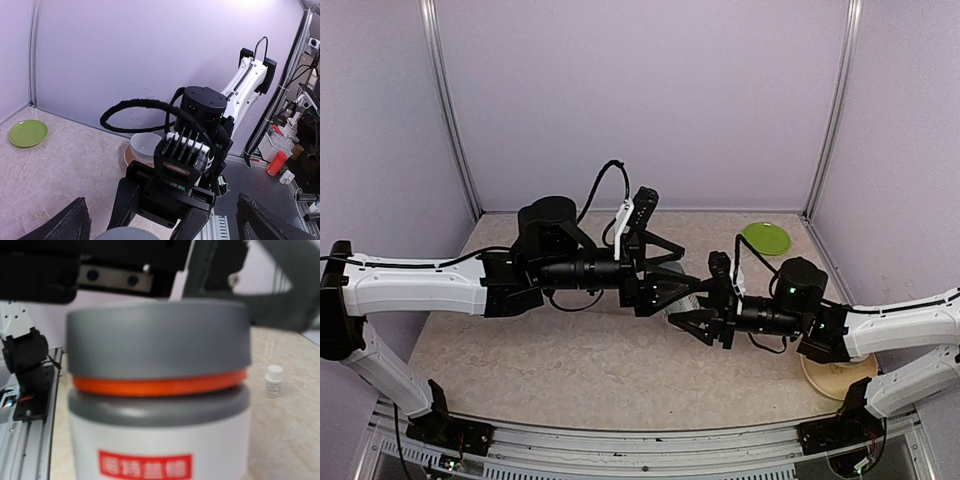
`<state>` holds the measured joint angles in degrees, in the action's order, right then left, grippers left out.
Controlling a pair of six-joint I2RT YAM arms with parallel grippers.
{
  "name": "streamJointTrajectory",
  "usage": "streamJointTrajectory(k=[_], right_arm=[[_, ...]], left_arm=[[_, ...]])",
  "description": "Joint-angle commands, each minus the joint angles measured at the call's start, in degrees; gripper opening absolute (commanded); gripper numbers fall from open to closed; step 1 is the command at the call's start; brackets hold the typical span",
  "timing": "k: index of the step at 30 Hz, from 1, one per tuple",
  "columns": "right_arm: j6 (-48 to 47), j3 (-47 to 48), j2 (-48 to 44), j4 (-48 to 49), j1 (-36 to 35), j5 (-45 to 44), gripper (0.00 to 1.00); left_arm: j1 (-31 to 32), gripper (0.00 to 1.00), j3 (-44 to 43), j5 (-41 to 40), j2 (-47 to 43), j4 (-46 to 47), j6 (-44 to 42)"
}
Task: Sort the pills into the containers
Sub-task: Unscrew the lid of the pill bottle from the pill bottle.
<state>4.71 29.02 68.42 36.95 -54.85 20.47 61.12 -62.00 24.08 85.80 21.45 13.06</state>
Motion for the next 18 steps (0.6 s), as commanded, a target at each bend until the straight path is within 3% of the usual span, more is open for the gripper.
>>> streamJointTrajectory(k=[1, 10, 18], right_arm=[[1.38, 1.46, 1.16, 3.02, -0.84, 0.58, 0.29], [2.14, 1.22, 0.92, 3.18, -0.81, -1.08, 0.29], [3.71, -0.11, -1.0, 2.24, -0.29, -7.89, 0.27]], left_arm=[[0.66, 0.99, -0.65, 2.67, 0.92, 3.73, -0.14], [0.66, 0.99, -0.65, 4.38, 1.55, 4.09, -0.13], [0.66, 0.97, 0.13, 4.66, 0.61, 3.94, -0.21]])
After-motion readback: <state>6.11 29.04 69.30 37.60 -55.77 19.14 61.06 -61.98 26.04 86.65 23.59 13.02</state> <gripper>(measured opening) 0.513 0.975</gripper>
